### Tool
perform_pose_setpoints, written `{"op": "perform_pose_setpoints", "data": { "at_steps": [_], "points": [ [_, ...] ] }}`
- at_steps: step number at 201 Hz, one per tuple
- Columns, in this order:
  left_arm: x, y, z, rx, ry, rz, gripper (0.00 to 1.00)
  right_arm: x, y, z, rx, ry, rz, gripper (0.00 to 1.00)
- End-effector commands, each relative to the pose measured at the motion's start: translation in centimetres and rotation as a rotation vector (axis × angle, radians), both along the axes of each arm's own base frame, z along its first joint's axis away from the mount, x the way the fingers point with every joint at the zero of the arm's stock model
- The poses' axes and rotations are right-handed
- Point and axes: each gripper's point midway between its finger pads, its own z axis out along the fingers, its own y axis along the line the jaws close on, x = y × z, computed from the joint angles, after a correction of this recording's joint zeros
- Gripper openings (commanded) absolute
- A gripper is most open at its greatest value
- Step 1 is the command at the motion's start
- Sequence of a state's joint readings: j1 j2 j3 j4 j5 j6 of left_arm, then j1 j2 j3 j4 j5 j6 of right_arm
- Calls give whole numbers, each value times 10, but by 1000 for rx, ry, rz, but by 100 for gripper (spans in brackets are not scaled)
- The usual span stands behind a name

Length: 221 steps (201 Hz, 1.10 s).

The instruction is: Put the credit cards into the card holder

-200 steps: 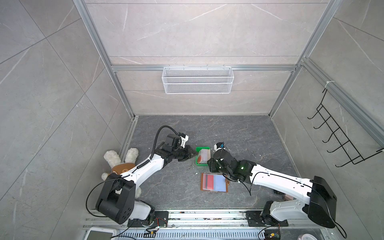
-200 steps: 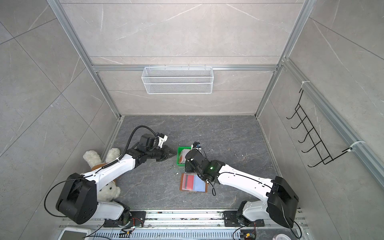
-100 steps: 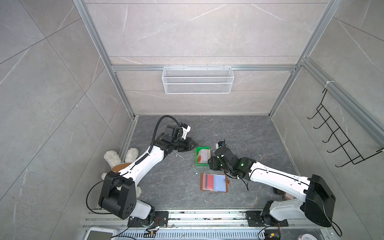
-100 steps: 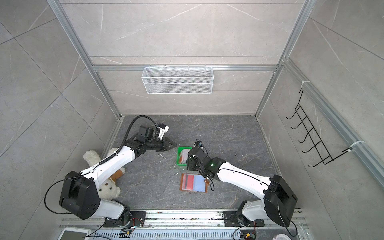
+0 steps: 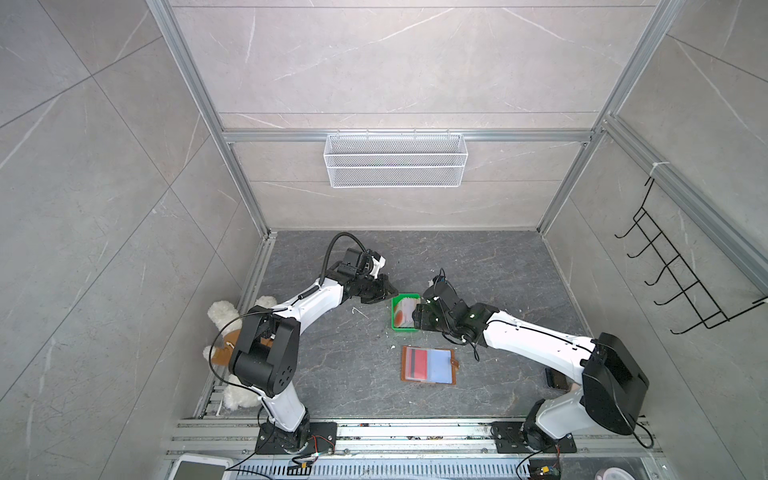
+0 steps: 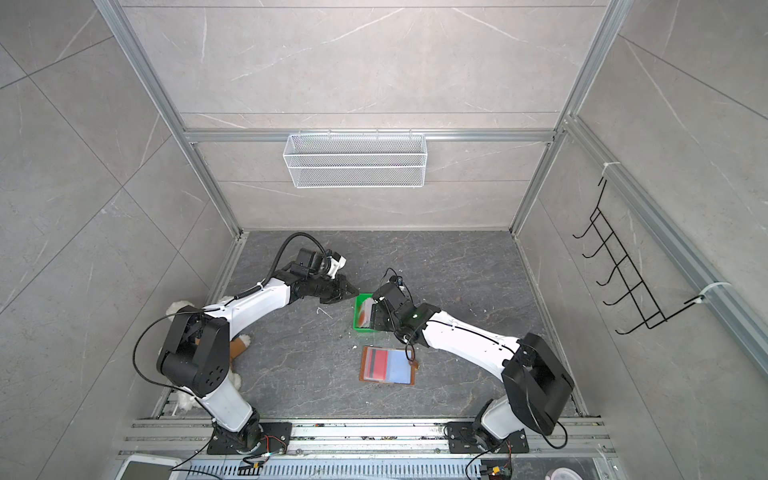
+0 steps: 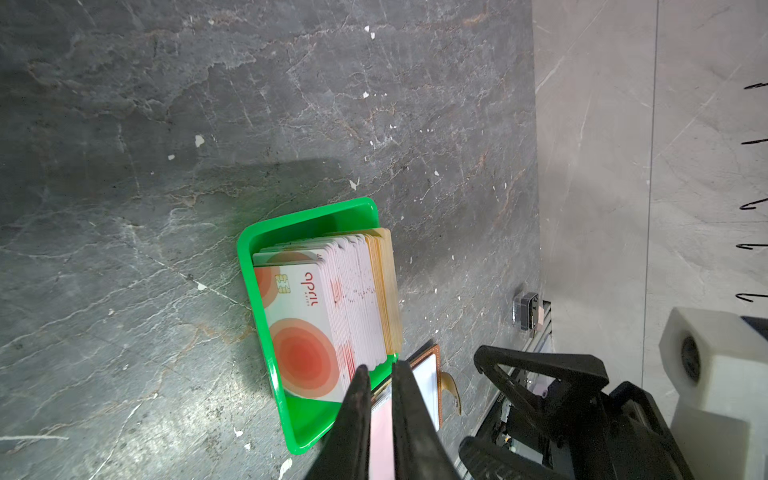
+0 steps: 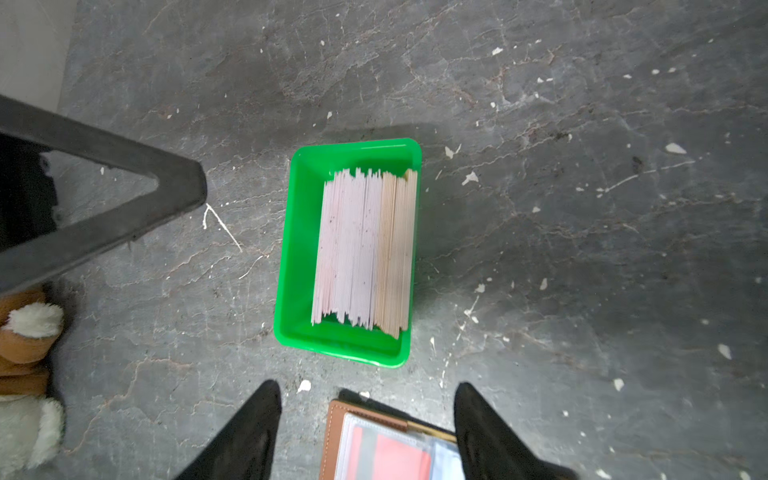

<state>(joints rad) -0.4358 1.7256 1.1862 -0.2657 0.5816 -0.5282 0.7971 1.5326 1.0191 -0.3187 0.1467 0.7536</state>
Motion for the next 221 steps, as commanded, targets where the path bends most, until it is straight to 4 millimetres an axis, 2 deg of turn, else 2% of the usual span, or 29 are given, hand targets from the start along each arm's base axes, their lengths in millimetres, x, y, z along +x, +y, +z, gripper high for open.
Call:
{"op": "perform_pose_setpoints", "data": {
  "at_steps": [1,53,118,221],
  "points": [
    [7,-2,-3,5,39,13,13,10,7,0,8,6,22,72],
    [7,1,-23,49,109,23,13,26,20,-19,-16,45,44,85],
    [5,-1,-40,74,166,18,11,39,27,-38,-56,83,65,87],
    [2,-4,-62,116,225,9,10,44,29,-60,-97,129,73,88]
  ]
}}
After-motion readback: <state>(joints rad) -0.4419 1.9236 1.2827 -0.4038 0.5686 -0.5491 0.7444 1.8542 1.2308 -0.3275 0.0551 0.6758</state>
